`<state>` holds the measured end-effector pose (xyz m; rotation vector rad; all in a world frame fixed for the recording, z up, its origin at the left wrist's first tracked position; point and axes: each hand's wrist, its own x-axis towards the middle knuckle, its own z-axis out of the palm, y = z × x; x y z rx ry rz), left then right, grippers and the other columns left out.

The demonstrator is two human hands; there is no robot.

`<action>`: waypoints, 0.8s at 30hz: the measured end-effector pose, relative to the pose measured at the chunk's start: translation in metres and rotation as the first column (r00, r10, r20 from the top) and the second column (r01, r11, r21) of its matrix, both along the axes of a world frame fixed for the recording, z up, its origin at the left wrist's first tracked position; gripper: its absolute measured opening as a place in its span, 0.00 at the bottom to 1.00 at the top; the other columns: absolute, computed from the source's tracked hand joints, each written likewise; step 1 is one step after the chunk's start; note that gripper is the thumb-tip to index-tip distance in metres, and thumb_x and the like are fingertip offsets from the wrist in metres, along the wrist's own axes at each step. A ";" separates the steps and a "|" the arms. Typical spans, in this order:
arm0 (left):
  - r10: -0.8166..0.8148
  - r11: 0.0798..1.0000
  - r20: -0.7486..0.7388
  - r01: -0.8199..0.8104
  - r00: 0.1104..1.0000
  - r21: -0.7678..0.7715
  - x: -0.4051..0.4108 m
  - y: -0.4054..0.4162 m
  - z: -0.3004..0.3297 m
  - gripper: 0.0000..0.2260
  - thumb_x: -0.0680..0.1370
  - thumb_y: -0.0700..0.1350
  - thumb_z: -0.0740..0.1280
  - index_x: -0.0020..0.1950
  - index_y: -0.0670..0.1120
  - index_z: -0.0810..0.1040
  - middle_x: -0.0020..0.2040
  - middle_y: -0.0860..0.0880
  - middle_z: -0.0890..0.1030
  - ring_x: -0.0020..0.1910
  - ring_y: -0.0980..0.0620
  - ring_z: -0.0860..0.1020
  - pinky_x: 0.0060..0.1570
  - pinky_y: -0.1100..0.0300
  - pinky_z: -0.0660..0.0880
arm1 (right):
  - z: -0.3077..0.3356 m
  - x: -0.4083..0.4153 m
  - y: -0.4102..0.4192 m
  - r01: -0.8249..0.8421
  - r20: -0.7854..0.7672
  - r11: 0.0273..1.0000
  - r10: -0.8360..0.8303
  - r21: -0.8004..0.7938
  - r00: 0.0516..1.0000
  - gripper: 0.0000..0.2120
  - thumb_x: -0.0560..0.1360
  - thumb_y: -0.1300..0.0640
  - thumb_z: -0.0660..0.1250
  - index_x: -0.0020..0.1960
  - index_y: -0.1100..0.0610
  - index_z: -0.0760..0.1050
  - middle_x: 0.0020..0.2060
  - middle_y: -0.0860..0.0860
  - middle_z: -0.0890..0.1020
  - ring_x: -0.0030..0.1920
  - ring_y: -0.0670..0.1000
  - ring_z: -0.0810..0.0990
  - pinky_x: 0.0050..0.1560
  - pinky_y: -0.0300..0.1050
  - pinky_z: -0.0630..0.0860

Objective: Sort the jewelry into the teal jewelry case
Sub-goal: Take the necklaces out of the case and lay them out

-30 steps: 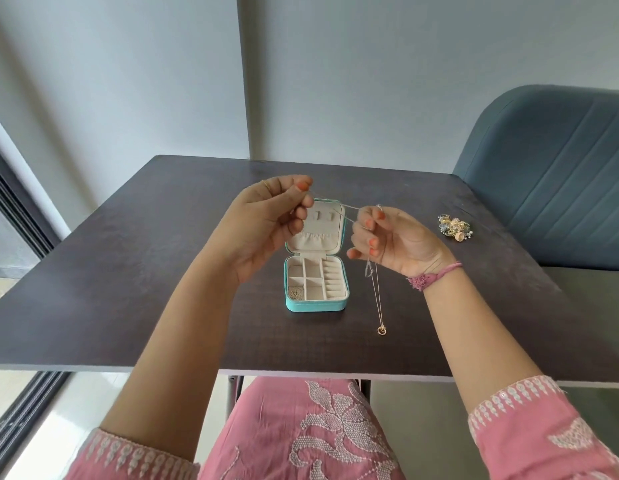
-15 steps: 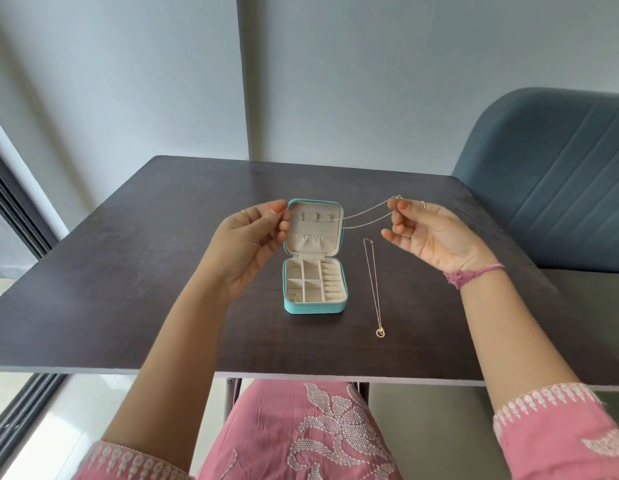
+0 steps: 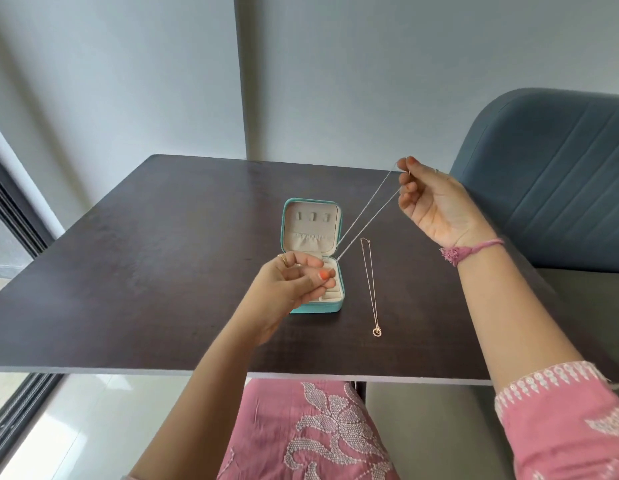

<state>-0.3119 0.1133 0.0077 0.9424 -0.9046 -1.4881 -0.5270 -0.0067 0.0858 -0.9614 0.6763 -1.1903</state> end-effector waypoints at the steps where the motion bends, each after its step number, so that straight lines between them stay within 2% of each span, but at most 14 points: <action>1: 0.004 1.000 0.013 -0.004 1.000 -0.001 -0.004 0.001 -0.002 0.10 0.69 0.36 0.71 0.47 0.40 0.75 0.43 0.42 0.84 0.41 0.50 0.84 0.47 0.61 0.81 | 0.002 0.001 0.000 0.014 -0.004 1.000 -0.014 0.006 1.000 0.06 0.77 0.57 0.66 0.45 0.58 0.79 0.31 0.48 0.77 0.28 0.41 0.73 0.32 0.33 0.73; 4: 0.022 1.000 0.015 -0.022 1.000 0.007 -0.014 0.002 -0.004 0.10 0.69 0.35 0.72 0.47 0.40 0.75 0.42 0.42 0.84 0.42 0.49 0.84 0.44 0.62 0.81 | 0.010 0.006 0.002 0.065 -0.050 0.998 -0.065 0.008 0.997 0.07 0.75 0.54 0.69 0.44 0.58 0.77 0.27 0.47 0.74 0.24 0.41 0.66 0.28 0.33 0.66; 7: 0.034 0.999 0.002 -0.034 0.999 -0.011 -0.022 0.005 -0.006 0.12 0.67 0.37 0.73 0.46 0.42 0.74 0.42 0.42 0.84 0.44 0.47 0.84 0.48 0.59 0.81 | 0.018 0.012 0.004 0.134 -0.160 0.991 -0.137 -0.030 0.978 0.08 0.74 0.54 0.71 0.45 0.58 0.76 0.23 0.46 0.73 0.22 0.42 0.63 0.26 0.34 0.62; 11: 0.066 0.998 -0.013 -0.066 0.998 -0.010 -0.033 0.007 -0.009 0.11 0.69 0.34 0.73 0.47 0.42 0.74 0.44 0.41 0.84 0.47 0.46 0.83 0.45 0.60 0.81 | 0.023 0.017 0.004 0.166 -0.230 0.981 -0.186 -0.102 0.955 0.06 0.76 0.56 0.69 0.42 0.57 0.76 0.23 0.49 0.75 0.21 0.43 0.65 0.25 0.35 0.64; 14: 0.086 0.996 -0.019 -0.086 0.996 -0.017 -0.040 0.008 -0.011 0.11 0.70 0.34 0.74 0.46 0.42 0.75 0.43 0.41 0.84 0.48 0.46 0.83 0.42 0.62 0.80 | 0.027 0.018 0.004 0.159 -0.233 0.972 -0.197 -0.175 0.952 0.06 0.77 0.56 0.68 0.42 0.55 0.76 0.27 0.49 0.79 0.25 0.44 0.69 0.29 0.36 0.65; 18: 0.106 0.994 -0.039 -0.106 0.994 -0.021 -0.050 0.009 -0.012 0.11 0.70 0.34 0.74 0.46 0.42 0.75 0.40 0.44 0.84 0.44 0.49 0.84 0.40 0.64 0.79 | 0.028 0.018 0.005 0.175 -0.196 0.964 -0.215 -0.201 0.957 0.06 0.77 0.55 0.68 0.41 0.54 0.76 0.35 0.49 0.81 0.29 0.45 0.71 0.34 0.38 0.65; 21: 0.113 0.993 -0.040 -0.114 0.993 -0.029 -0.055 0.010 -0.011 0.10 0.70 0.34 0.74 0.46 0.42 0.76 0.39 0.45 0.84 0.41 0.51 0.84 0.39 0.65 0.78 | 0.029 0.016 0.004 0.166 -0.167 0.963 -0.203 -0.211 0.965 0.06 0.78 0.56 0.67 0.42 0.55 0.76 0.36 0.50 0.81 0.30 0.45 0.72 0.33 0.37 0.68; 24: 0.097 0.995 -0.101 -0.097 0.990 -0.002 -0.060 0.010 -0.012 0.09 0.72 0.33 0.72 0.48 0.41 0.77 0.41 0.45 0.84 0.41 0.52 0.84 0.39 0.64 0.78 | 0.029 0.010 0.003 0.108 -0.244 0.952 -0.182 -0.287 0.953 0.03 0.77 0.57 0.67 0.47 0.57 0.78 0.35 0.50 0.83 0.30 0.43 0.73 0.34 0.35 0.71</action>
